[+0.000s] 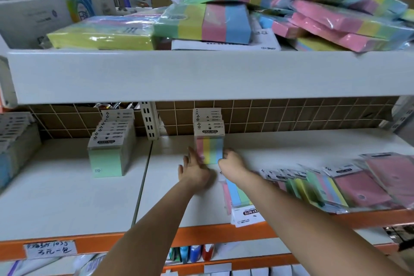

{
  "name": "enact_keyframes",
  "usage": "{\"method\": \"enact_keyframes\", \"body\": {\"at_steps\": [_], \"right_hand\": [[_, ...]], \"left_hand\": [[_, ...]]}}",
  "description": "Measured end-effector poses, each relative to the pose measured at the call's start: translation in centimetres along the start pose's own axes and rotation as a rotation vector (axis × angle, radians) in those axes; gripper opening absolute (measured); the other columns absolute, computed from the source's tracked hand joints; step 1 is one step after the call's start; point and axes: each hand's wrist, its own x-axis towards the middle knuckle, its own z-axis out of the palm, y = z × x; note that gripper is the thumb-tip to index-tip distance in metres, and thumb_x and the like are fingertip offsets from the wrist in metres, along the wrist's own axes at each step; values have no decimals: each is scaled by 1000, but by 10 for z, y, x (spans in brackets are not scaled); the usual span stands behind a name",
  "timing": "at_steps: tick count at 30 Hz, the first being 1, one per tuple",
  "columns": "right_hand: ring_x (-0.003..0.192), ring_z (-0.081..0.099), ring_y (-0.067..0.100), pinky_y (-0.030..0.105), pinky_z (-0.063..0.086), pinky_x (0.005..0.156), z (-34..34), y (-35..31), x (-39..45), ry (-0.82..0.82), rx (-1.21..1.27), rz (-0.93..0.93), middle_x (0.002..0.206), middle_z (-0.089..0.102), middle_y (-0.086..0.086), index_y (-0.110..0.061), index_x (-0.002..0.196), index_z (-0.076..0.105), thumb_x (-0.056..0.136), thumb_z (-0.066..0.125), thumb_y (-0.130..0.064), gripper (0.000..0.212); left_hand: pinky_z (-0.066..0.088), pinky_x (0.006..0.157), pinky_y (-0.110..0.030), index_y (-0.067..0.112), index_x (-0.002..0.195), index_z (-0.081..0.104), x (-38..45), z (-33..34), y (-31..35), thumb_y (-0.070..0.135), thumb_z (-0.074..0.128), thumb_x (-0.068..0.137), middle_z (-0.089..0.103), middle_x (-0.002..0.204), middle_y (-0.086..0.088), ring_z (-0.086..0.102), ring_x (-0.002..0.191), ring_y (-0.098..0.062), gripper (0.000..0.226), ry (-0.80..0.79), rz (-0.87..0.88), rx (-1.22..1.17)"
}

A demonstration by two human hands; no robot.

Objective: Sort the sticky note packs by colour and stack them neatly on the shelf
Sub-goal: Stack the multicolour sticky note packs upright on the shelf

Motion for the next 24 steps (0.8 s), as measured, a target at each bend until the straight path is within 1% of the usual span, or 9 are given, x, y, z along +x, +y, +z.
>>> {"method": "enact_keyframes", "body": {"at_steps": [4, 6, 9, 14, 16, 17, 19, 22, 24], "right_hand": [[104, 59, 37, 36, 50, 84, -6, -1, -1, 17, -38, 9, 116, 62, 17, -4, 116, 58, 84, 44, -2, 35], [94, 59, 33, 32, 47, 75, -11, -4, -4, 24, -47, 14, 113, 63, 18, -2, 114, 59, 85, 44, -2, 32], [84, 56, 27, 24, 39, 62, -28, -7, -8, 18, -75, -16, 109, 65, 16, -5, 108, 62, 86, 46, -3, 28], [87, 64, 28, 25, 40, 59, -69, -8, -22, -34, -32, -40, 110, 66, 16, -9, 106, 63, 91, 46, 1, 24], [70, 61, 21, 25, 38, 55, -84, -5, -33, -61, -41, -28, 102, 64, 15, -11, 103, 61, 94, 44, 2, 24], [65, 59, 20, 25, 41, 55, -91, -3, -39, -67, -46, -14, 98, 62, 14, -7, 105, 63, 95, 43, 2, 23], [67, 58, 21, 29, 49, 62, -104, 5, -49, -76, -117, 8, 92, 62, 13, 2, 110, 64, 94, 48, -3, 23], [78, 59, 24, 33, 53, 74, -110, 20, -63, -119, -297, 64, 93, 64, 12, 4, 108, 65, 92, 51, -8, 25], [76, 64, 26, 31, 49, 65, -107, 31, -69, -91, -344, 90, 89, 70, 14, 1, 94, 70, 87, 54, -12, 22]], "left_hand": [[0, 119, -38, 8, 150, -17, -8, -1, 0, 25, 53, 90, 7, 160, -9, 3, 148, -23, 93, -20, -15, -38], [4, 120, -39, 9, 151, -13, -11, 1, 0, 27, 56, 89, 10, 159, -10, 7, 148, -26, 94, -37, -38, -80], [28, 113, -44, 8, 148, 14, -15, 3, 5, 30, 56, 80, 33, 147, -17, 31, 136, -34, 82, -1, -65, -201], [48, 92, -39, 6, 114, 55, -30, 2, 28, 20, 51, 85, 54, 120, -17, 54, 112, -37, 32, 71, -58, -83], [47, 75, -31, 9, 80, 56, -41, 2, 41, 18, 50, 85, 61, 100, -18, 60, 99, -36, 11, 35, -19, -50], [43, 69, -29, 11, 70, 52, -46, 4, 46, 17, 50, 84, 61, 91, -16, 61, 91, -35, 15, 22, 0, -46], [44, 68, -30, 8, 75, 56, -54, 9, 52, 17, 51, 87, 62, 89, -17, 61, 87, -34, 16, 2, 0, -45], [48, 76, -30, -1, 106, 63, -62, 22, 50, 22, 52, 92, 66, 110, -18, 63, 103, -34, 28, -18, -61, -30], [49, 80, -30, 0, 112, 63, -66, 30, 47, 20, 51, 92, 65, 116, -18, 62, 108, -32, 31, -37, -89, -9]]}}
